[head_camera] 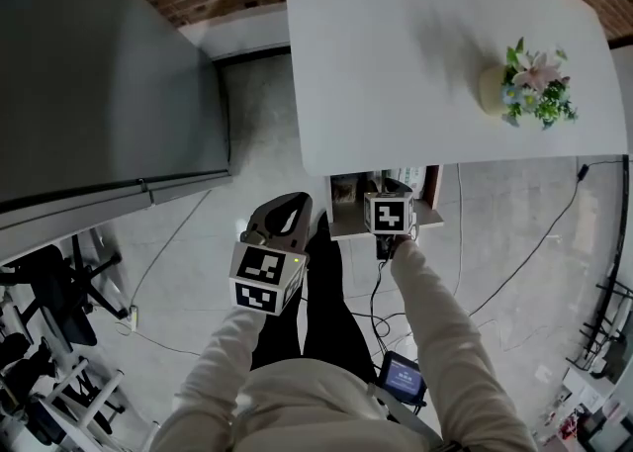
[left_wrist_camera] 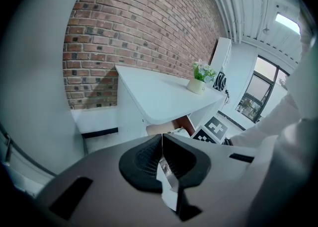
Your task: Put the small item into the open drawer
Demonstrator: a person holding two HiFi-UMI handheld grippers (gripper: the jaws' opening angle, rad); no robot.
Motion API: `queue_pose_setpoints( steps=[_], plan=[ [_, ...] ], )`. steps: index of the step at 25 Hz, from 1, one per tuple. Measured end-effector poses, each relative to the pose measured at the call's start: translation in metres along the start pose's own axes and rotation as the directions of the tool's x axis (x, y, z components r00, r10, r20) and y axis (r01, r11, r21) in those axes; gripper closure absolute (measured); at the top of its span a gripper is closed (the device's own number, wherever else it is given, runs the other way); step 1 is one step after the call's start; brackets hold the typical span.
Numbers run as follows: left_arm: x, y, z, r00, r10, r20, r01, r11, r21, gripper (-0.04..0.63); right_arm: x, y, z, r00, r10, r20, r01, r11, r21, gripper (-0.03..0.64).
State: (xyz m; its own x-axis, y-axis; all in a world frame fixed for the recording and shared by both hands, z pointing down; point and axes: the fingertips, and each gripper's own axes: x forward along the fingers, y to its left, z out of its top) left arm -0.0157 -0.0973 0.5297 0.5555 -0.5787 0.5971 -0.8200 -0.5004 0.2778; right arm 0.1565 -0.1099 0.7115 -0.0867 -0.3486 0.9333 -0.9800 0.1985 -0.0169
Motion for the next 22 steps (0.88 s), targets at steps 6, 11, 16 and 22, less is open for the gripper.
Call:
queue_pose_setpoints(
  steps=[6, 11, 16, 22],
  plan=[
    [-0.003, -0.007, 0.002, 1.0, -0.025, 0.001, 0.025, 0.999, 0.025, 0.575, -0.03, 0.005, 0.01, 0.996, 0.014, 0.088, -0.017, 0.999, 0.038, 0.457],
    [-0.007, -0.011, 0.003, 0.999, -0.048, -0.003, 0.048, 0.997, 0.061, 0.575, -0.067, 0.013, 0.026, 0.982, 0.037, 0.185, -0.057, 0.993, 0.104, 0.462],
    [-0.012, -0.016, 0.01, 0.998, -0.067, 0.007, 0.066, 0.994, 0.087, 0.575, -0.104, 0.019, 0.035, 0.962, 0.052, 0.269, -0.09, 0.988, 0.129, 0.466],
    [-0.016, -0.024, 0.02, 0.995, -0.099, 0.027, 0.095, 0.988, 0.123, 0.575, -0.149, 0.029, 0.046, 0.929, 0.047, 0.367, -0.108, 0.983, 0.147, 0.489]
  ],
)
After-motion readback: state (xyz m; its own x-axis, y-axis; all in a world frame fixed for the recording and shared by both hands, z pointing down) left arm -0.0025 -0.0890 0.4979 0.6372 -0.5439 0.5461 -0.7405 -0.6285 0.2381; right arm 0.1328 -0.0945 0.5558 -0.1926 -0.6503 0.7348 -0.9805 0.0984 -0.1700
